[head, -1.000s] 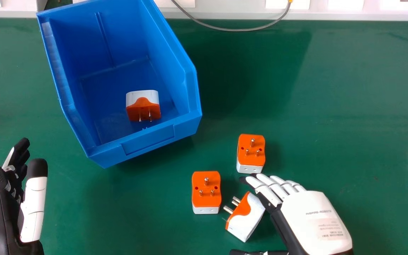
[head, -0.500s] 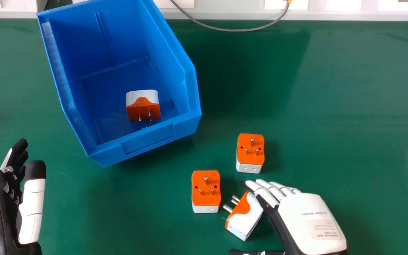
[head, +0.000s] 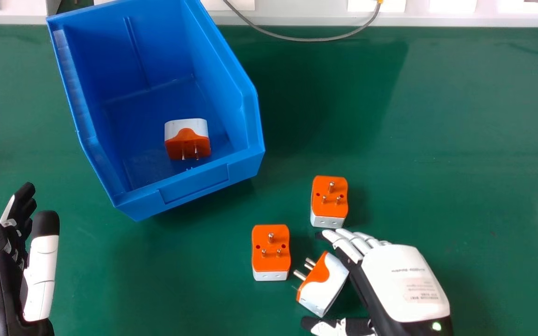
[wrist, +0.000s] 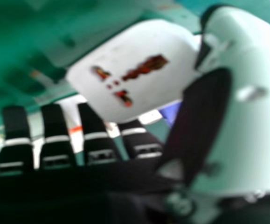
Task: Pick all objects and put in blue box
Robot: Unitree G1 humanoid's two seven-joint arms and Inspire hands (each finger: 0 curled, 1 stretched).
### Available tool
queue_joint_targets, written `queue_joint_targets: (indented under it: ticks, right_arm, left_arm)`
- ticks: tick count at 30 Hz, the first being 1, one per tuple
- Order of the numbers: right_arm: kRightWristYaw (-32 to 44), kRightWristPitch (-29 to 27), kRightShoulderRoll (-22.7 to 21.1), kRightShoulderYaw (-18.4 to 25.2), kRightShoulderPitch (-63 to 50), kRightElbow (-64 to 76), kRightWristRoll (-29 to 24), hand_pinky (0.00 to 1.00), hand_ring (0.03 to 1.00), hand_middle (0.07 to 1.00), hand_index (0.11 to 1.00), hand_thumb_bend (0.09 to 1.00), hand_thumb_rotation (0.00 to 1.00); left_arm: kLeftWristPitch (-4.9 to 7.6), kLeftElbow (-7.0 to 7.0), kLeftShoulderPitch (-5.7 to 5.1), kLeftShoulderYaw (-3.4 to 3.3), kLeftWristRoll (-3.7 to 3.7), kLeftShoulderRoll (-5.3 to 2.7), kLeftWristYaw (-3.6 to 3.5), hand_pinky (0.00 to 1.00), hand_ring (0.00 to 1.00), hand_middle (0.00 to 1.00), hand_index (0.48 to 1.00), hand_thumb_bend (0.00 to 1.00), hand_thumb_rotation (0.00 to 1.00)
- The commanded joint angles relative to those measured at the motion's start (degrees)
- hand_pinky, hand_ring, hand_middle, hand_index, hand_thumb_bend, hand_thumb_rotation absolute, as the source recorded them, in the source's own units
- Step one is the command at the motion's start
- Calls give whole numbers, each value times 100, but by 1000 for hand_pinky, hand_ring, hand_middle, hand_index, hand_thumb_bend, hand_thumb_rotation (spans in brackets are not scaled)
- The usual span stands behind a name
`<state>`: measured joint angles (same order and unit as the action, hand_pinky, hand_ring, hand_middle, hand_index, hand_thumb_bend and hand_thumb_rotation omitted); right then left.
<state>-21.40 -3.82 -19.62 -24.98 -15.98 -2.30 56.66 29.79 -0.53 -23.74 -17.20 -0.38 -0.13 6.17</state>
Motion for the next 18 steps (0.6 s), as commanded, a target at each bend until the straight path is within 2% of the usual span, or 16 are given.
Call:
queue_joint_targets:
  ticks: [1, 10, 14, 15, 18]
  right_arm:
    - [71, 83, 23, -22, 69, -38, -23, 786, 829, 851, 847, 450, 449]
    - [115, 288, 24, -111, 218, -137, 34, 778, 815, 836, 837, 451, 433]
    - [43, 339, 15, -165, 327, -307, 91, 656, 708, 750, 792, 455, 327]
    - [32, 348, 15, -178, 354, -347, 93, 558, 615, 672, 748, 457, 251]
    - [33, 394, 29, -209, 416, -424, 87, 536, 593, 654, 738, 458, 233]
  left_arm:
    - [33, 148, -42, -35, 7, 57, 2, 935, 903, 892, 907, 943, 868]
    - [14, 199, -71, -23, 10, 45, 7, 935, 901, 892, 907, 941, 870]
    - [-2, 221, -71, -22, -2, 46, 1, 930, 897, 891, 907, 949, 871]
    - [-4, 219, -65, -23, -3, 49, 0, 929, 896, 890, 906, 949, 870]
    - [-20, 222, -49, -25, -4, 58, -3, 928, 896, 890, 906, 949, 870]
